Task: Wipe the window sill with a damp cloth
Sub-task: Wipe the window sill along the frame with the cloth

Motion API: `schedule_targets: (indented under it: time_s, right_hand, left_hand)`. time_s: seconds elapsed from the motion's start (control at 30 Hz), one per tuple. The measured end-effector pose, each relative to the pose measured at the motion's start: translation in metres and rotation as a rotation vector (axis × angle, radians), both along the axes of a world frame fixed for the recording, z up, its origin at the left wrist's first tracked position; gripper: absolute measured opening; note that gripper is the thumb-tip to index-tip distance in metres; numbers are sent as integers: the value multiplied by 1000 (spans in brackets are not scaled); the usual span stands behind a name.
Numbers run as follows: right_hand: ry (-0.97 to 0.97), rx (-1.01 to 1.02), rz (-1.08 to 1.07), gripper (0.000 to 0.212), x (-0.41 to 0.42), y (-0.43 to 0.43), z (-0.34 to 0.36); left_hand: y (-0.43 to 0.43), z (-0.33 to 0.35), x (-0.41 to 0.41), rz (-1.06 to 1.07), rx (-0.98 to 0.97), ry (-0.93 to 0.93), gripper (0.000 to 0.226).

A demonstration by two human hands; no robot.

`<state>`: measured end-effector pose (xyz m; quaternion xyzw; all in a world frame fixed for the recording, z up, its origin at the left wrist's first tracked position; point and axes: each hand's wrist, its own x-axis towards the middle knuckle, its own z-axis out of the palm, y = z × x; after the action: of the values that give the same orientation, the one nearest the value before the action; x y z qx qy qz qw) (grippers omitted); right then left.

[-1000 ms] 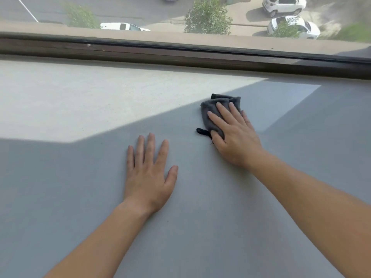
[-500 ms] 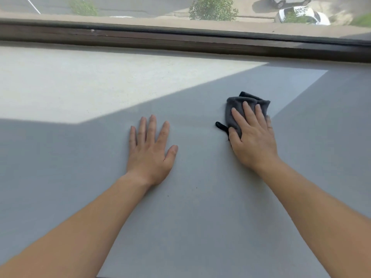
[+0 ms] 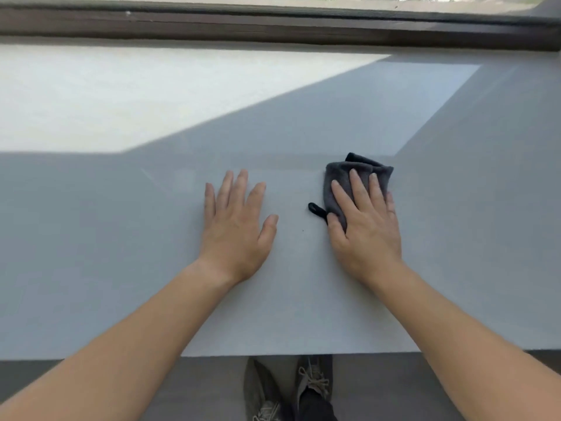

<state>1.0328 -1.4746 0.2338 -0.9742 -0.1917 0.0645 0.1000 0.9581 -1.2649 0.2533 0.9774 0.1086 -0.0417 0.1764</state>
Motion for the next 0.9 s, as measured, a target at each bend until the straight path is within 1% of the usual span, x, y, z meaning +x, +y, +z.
schedule_targets:
  time_s: [0.03, 0.1, 0.13, 0.17, 0.2, 0.23, 0.33, 0.37, 0.4, 0.43, 0.5, 0.57, 0.6, 0.63, 0.67, 0.77, 0.8, 0.83, 0.87, 0.9]
  right_hand:
    - [-10, 15, 58, 62, -20, 4, 1]
    - [-22, 17, 268, 61, -59, -2, 0]
    - [-10, -2, 361, 60, -71, -10, 0]
    - [-2, -15, 411, 60, -74, -21, 0]
    - [-5, -22, 404, 60, -70, -31, -1]
    - [-11, -27, 337, 60, -64, -39, -2]
    - [3, 4, 17, 62, -57, -40, -1]
    - [-5, 16, -36, 62, -65, -33, 0]
    - [-21, 22, -33, 62, -79, -25, 1]
    - [-32, 25, 27, 62, -96, -18, 2]
    - [-38, 31, 228, 60, -129, -14, 0]
    - [-34, 34, 374, 59, -139, -28, 1]
    - [-39, 31, 392, 59, -134, -40, 0]
    - [-43, 21, 358, 59, -126, -55, -2]
    - [-43, 15, 275, 59, -115, -72, -4]
    - [-32, 21, -78, 62, -89, -112, 0]
    - [-41, 21, -144, 62, -91, -109, 1]
    - [-62, 27, -147, 62, -99, -99, 1]
    - [-80, 36, -87, 61, -109, -86, 1]
    - [-92, 52, 19, 60, -122, -75, -1]
  left_hand:
    - [-5, -1, -13, -5, -3, 7, 69]
    - [-10, -9, -34, -22, 8, 48, 72]
    - [-11, -14, -40, -39, 26, 65, 73]
    - [-11, -17, -44, -53, 41, 76, 73]
    - [-10, -18, -45, -56, 40, 80, 74]
    - [-10, -18, -45, -47, 23, 82, 75]
    - [-10, -16, -44, -36, -28, 97, 78]
    - [-10, -15, -44, -38, -24, 102, 78]
    - [-11, -15, -44, -35, -13, 107, 79]
    - [-12, -15, -44, -32, 3, 110, 79]
    - [-13, -17, -44, -29, 38, 113, 79]
    - [-13, -18, -44, -31, 59, 111, 78]
    - [-13, -19, -44, -34, 68, 108, 77]
    - [-13, -19, -45, -38, 77, 107, 77]
    - [-13, -19, -44, -41, 84, 109, 77]
    - [-14, -21, -44, -37, 104, 113, 78]
    - [-15, -21, -44, -31, 103, 111, 79]
    - [-16, -21, -43, -24, 100, 110, 79]
    - [-16, -21, -43, -19, 96, 111, 79]
    - [-15, -20, -43, -15, 91, 117, 78]
